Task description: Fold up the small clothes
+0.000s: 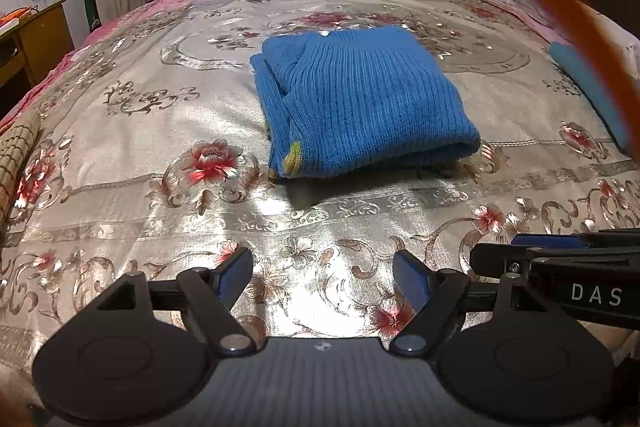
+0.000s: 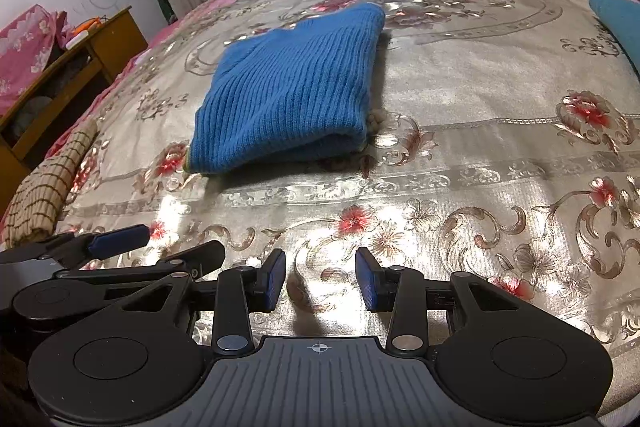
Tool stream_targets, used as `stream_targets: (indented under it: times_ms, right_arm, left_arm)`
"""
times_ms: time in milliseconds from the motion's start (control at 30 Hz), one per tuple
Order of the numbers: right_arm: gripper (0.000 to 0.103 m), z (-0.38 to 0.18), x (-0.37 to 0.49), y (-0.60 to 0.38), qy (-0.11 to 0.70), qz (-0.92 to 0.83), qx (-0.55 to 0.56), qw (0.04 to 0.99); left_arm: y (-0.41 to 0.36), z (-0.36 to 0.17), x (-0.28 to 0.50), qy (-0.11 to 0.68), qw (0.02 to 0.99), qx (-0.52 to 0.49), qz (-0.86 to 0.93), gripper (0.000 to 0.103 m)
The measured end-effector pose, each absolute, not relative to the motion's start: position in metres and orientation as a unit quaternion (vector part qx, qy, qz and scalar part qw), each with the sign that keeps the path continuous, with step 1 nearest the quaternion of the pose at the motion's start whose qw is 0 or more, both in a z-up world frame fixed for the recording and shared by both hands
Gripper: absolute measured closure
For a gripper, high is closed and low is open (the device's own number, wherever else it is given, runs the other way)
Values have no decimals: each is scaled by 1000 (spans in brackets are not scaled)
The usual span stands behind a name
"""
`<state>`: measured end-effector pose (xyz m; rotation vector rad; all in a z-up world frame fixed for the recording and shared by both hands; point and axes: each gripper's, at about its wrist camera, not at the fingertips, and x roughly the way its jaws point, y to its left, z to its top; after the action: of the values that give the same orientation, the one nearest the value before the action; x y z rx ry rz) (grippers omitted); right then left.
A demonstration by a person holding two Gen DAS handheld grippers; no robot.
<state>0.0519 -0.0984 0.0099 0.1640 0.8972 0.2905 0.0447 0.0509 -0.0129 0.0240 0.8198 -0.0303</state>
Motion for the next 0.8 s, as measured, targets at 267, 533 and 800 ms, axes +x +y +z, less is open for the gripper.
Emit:
stream_targets:
  times_ms: [267,533,800]
  right_arm:
    - [65,10,52,-99,431,140,81,888]
    - [65,9,51,-100,429,134,83,890]
    - [65,8,52,-104,429,129,89,890]
  left_arm:
    - [51,-12,43,393,920,12,-12,21]
    - [49,-12,42,389,921,14,-10,18]
    - [48,-12,42,386,922,15,-9,15]
